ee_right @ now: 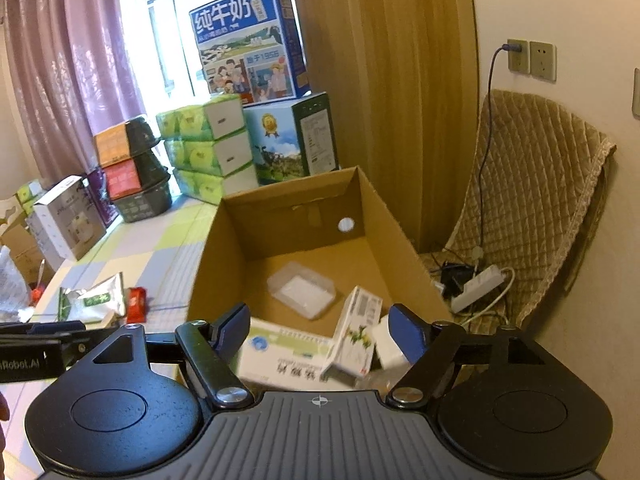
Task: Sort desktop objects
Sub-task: 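Move both open tools back over the table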
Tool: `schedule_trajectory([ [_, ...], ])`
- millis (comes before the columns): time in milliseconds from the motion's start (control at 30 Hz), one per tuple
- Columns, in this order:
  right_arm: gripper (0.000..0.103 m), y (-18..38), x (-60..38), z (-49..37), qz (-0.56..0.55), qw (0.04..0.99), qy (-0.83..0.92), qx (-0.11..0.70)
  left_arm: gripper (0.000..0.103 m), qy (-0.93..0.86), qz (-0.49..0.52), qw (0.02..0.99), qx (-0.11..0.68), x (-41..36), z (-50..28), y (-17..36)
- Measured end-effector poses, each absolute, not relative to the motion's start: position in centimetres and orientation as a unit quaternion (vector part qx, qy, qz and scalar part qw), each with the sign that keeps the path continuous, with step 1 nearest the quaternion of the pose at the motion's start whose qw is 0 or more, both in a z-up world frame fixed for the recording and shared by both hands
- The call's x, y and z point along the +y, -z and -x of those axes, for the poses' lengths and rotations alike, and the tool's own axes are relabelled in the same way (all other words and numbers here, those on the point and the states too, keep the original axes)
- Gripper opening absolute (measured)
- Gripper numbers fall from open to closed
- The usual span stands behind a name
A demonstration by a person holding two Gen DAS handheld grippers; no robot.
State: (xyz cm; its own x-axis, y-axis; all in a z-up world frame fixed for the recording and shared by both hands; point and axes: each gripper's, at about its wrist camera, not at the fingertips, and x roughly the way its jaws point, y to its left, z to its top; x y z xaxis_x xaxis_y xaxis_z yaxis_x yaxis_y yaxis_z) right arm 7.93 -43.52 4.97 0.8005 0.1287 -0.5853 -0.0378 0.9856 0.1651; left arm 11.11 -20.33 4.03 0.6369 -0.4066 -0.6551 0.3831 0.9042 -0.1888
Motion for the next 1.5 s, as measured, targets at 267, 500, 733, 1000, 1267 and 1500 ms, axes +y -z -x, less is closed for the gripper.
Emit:
schedule_trajectory([
  [267,0.079,-6.2,-40.8,-5.1,-0.073,0.947,-0.064,0.306,0.069,0.191,0.017,0.914,0.357,-16.6,-8.7,-4.8],
  [500,0.090,-6.7,-37.4,-3.4,-0.066,0.946,-0.090,0.304,0.077,0.155,0.013,0.924,0.350,-12.2,-6.8,-5.1],
  [733,0.101,-6.7,-33.0,-2.3,-0.050,0.941,-0.138,0.306,0.087,0.119,0.004,0.931,0.346,-7.7,-5.8,-5.3],
  [1000,0.101,-5.7,-29.2,-2.0,-0.030,0.933,-0.169,0.317,0.098,0.085,-0.006,0.933,0.350,-3.4,-5.3,-4.8],
  [1267,0.101,-4.5,-26.9,-2.3,-0.018,0.926,-0.184,0.329,0.101,0.077,0.005,0.932,0.354,-0.5,-5.7,-4.1],
  [1500,0.101,-3.8,-25.3,-2.7,-0.005,0.920,-0.198,0.337,0.101,0.067,0.009,0.930,0.362,0.7,-6.3,-3.5],
])
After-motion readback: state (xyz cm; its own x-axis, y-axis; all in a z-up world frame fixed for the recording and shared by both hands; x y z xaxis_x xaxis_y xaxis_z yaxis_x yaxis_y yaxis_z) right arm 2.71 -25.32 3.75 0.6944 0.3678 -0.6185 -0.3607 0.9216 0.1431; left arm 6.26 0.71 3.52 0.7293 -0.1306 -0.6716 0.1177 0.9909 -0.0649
